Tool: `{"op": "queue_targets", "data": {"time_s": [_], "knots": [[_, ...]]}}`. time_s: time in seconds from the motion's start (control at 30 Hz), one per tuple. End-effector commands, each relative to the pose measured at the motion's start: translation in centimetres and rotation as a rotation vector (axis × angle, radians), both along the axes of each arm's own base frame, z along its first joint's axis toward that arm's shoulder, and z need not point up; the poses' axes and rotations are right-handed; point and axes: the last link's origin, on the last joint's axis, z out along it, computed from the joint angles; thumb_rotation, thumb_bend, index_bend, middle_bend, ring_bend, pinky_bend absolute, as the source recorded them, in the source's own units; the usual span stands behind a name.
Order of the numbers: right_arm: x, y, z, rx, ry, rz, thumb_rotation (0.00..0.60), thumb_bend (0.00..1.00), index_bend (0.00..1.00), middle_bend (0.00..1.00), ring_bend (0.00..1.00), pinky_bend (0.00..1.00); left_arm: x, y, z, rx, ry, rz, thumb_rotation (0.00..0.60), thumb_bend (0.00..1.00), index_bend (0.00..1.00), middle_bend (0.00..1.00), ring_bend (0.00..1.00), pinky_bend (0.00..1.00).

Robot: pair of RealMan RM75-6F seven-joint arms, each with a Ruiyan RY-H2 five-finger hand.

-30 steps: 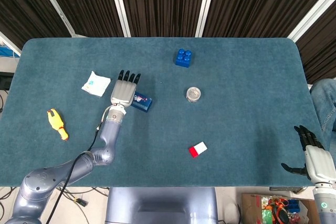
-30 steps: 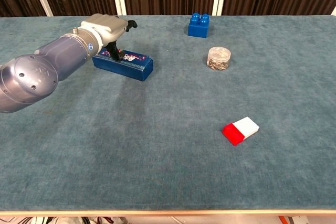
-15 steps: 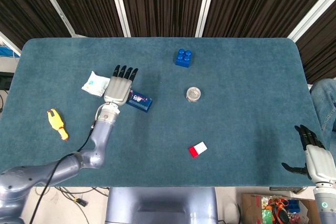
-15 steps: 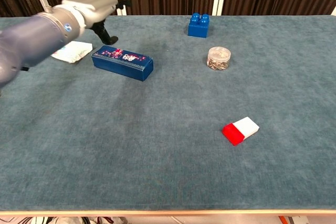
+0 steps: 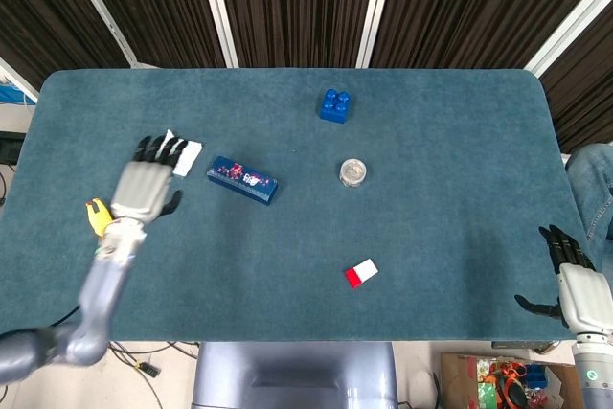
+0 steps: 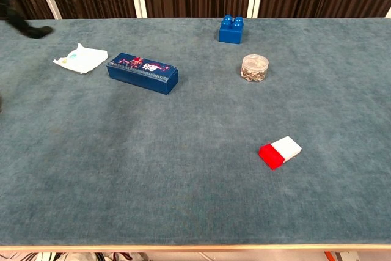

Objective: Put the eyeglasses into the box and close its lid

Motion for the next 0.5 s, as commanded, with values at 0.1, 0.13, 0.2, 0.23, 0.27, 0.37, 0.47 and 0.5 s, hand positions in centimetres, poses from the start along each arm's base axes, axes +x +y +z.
{"op": "queue_targets", "data": {"time_s": [0.1, 0.13, 0.2, 0.23, 0.27, 0.37, 0.47, 0.5], "knots": [[0.4, -0.1, 0.1, -0.023, 0.009, 0.054, 0.600, 0.01, 0.00, 0.00, 0.00, 0.17, -2.7, -4.7, 3.6, 0.016, -0.034, 0.054, 0.600, 0.36, 0.05, 0.06, 0.00, 0.00], [0.4, -0.1, 0.1, -0.027, 0.013, 0.064, 0.600, 0.00, 0.00, 0.00, 0.00, 0.17, -2.9, -5.2, 3.9, 0.023, -0.038, 0.048, 0.600, 0.36, 0.05, 0.06, 0.00, 0.00], [0.5, 0.0, 0.1, -0.035, 0.019, 0.082, 0.600, 0.00, 0.00, 0.00, 0.00, 0.17, -3.0, -6.3, 4.2, 0.037, -0.058, 0.029, 0.600, 0.36, 0.05, 0.06, 0.00, 0.00], [0.5, 0.0, 0.0, -0.038, 0.020, 0.087, 0.600, 0.00, 0.00, 0.00, 0.00, 0.17, -3.1, -6.7, 4.3, 0.041, -0.061, 0.020, 0.600, 0.36, 0.05, 0.06, 0.00, 0.00], [0.5, 0.0, 0.0, -0.040, 0.019, 0.091, 0.600, 0.00, 0.00, 0.00, 0.00, 0.17, -3.2, -7.1, 4.3, 0.044, -0.060, 0.011, 0.600, 0.36, 0.05, 0.06, 0.00, 0.00], [0.5, 0.0, 0.0, -0.048, 0.016, 0.099, 0.600, 0.00, 0.00, 0.00, 0.00, 0.17, -3.9, -8.4, 4.3, 0.039, -0.054, 0.004, 0.600, 0.36, 0.05, 0.06, 0.00, 0.00], [0.5, 0.0, 0.1, -0.058, 0.008, 0.104, 0.600, 0.00, 0.00, 0.00, 0.00, 0.17, -4.5, -9.2, 4.4, 0.035, -0.056, 0.020, 0.600, 0.36, 0.05, 0.06, 0.00, 0.00], [0.5, 0.0, 0.1, -0.061, 0.006, 0.106, 0.600, 0.00, 0.00, 0.00, 0.00, 0.17, -4.7, -9.3, 4.4, 0.037, -0.054, 0.025, 0.600, 0.36, 0.05, 0.06, 0.00, 0.00]]}}
